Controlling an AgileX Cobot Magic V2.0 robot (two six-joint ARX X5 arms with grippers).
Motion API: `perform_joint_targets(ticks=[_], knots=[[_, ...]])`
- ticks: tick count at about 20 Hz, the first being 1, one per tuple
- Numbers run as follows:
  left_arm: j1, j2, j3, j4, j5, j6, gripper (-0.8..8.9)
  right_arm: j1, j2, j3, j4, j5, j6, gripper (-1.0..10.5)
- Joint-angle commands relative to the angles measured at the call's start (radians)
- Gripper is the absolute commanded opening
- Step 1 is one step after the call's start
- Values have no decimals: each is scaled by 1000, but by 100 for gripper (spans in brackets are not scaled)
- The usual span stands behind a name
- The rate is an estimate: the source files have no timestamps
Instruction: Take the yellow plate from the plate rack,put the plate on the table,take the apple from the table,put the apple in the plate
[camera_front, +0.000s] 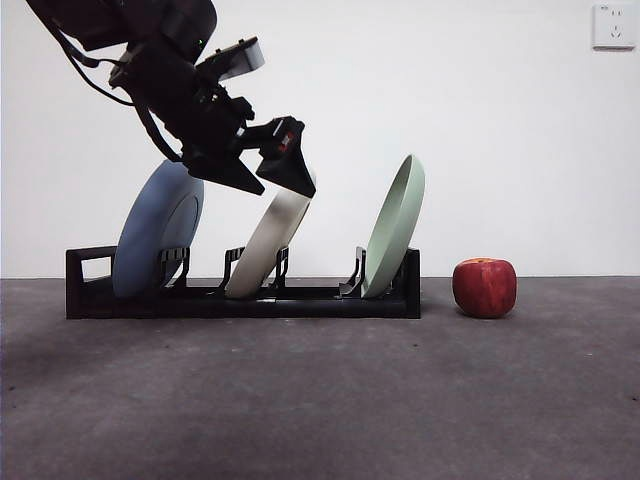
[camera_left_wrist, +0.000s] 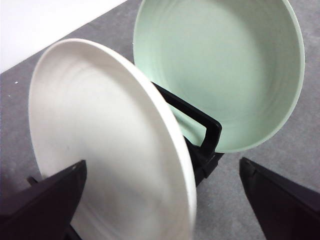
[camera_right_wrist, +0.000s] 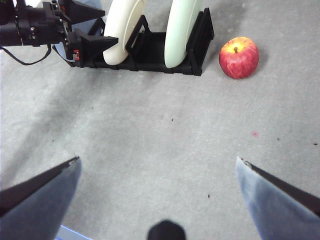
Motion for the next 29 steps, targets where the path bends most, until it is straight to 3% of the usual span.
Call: perform_joint_targets(ticks=[1, 7, 11, 14, 23, 29], knots=[[-9, 21, 1, 8, 5, 12, 435, 1, 3, 3, 6, -6, -6, 626], [-14, 23, 1, -1, 30, -16, 117, 1, 7, 3, 5, -6, -6, 626], [-14, 23, 1, -34, 79, -18, 110, 1, 7, 3, 3, -6, -6, 626], [-14, 23, 1, -39, 84, -20, -7, 1, 7, 3, -2, -7, -6, 626], [-12, 7, 1, -44, 111, -79, -7, 1, 7, 3, -6, -7, -6, 626], [-11, -114, 2, -45, 140, -80, -7, 1, 9, 3, -5, -7, -6, 626]])
